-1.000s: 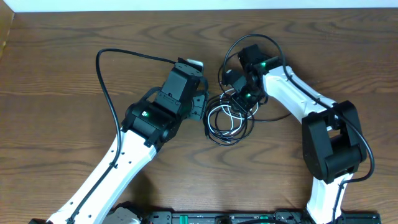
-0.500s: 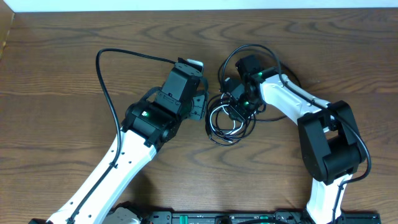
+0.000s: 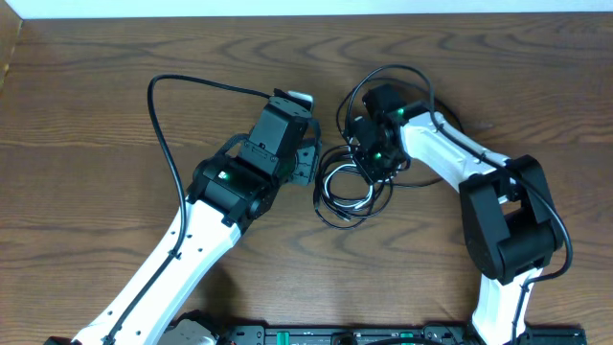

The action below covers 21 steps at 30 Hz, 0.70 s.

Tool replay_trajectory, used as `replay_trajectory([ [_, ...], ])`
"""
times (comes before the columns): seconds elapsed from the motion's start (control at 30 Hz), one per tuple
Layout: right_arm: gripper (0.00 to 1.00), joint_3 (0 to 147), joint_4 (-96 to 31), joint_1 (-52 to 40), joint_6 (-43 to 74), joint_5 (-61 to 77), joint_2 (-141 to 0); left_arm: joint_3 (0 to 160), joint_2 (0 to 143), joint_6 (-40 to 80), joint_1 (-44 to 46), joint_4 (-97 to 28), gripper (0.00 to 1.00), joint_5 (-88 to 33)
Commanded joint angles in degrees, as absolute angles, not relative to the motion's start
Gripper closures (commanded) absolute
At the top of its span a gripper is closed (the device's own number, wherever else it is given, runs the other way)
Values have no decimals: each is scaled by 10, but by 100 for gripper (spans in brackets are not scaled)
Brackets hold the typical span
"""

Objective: Untangle cables

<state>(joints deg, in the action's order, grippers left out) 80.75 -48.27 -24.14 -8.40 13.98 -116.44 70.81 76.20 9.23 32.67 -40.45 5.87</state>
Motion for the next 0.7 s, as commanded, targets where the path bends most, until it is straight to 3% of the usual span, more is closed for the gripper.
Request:
replay_trajectory([
  [0.0, 99, 911, -543, -239, -63, 134, -1114, 715, 764, 102, 324, -404, 35, 53],
  [0.3, 99, 1216, -705, -239, -84, 106, -1073, 715, 764, 102, 324, -404, 35, 53],
  [0.67, 99, 1484, -721, -224, -79, -35, -1056, 715, 764, 102, 324, -402, 35, 53],
])
